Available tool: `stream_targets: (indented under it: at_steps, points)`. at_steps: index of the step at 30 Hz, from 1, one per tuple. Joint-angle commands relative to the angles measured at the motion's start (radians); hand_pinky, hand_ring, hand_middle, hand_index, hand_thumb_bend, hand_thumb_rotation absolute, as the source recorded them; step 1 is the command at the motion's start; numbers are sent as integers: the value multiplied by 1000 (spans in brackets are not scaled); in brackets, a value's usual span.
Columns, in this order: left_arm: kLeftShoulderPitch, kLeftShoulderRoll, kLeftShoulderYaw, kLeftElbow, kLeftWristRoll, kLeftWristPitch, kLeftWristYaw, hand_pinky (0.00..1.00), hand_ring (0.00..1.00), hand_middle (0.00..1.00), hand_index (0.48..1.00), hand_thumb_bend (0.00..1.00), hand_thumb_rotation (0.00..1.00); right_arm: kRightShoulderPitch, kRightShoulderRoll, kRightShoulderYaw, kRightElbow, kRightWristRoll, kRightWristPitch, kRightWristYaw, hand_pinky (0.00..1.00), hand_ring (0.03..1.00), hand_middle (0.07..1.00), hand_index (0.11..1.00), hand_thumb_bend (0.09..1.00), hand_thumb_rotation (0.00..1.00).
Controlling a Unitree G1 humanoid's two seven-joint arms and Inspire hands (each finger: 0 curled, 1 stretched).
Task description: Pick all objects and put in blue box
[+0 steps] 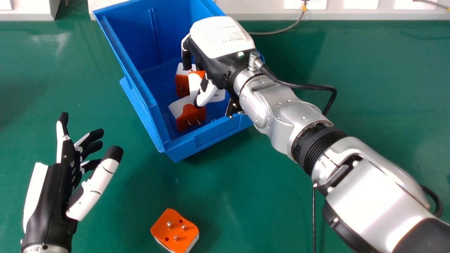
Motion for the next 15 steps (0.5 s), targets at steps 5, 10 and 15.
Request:
stream_targets:
  at_steps: [5,10,15]
  points:
    - [17,-6,-9,-58,16,25,15,766,862,880,876,646,687,-35,20,1,-12,11,-14,-14,332,428,505,522,497,0]
    - [16,-4,-12,-66,24,36,21,765,861,880,876,645,683,-24,24,-2,-14,17,-32,-24,331,428,504,529,496,0]
    - [17,-1,-17,-68,32,36,27,761,860,879,874,652,681,-19,27,1,-12,14,-41,-36,331,433,505,540,495,0]
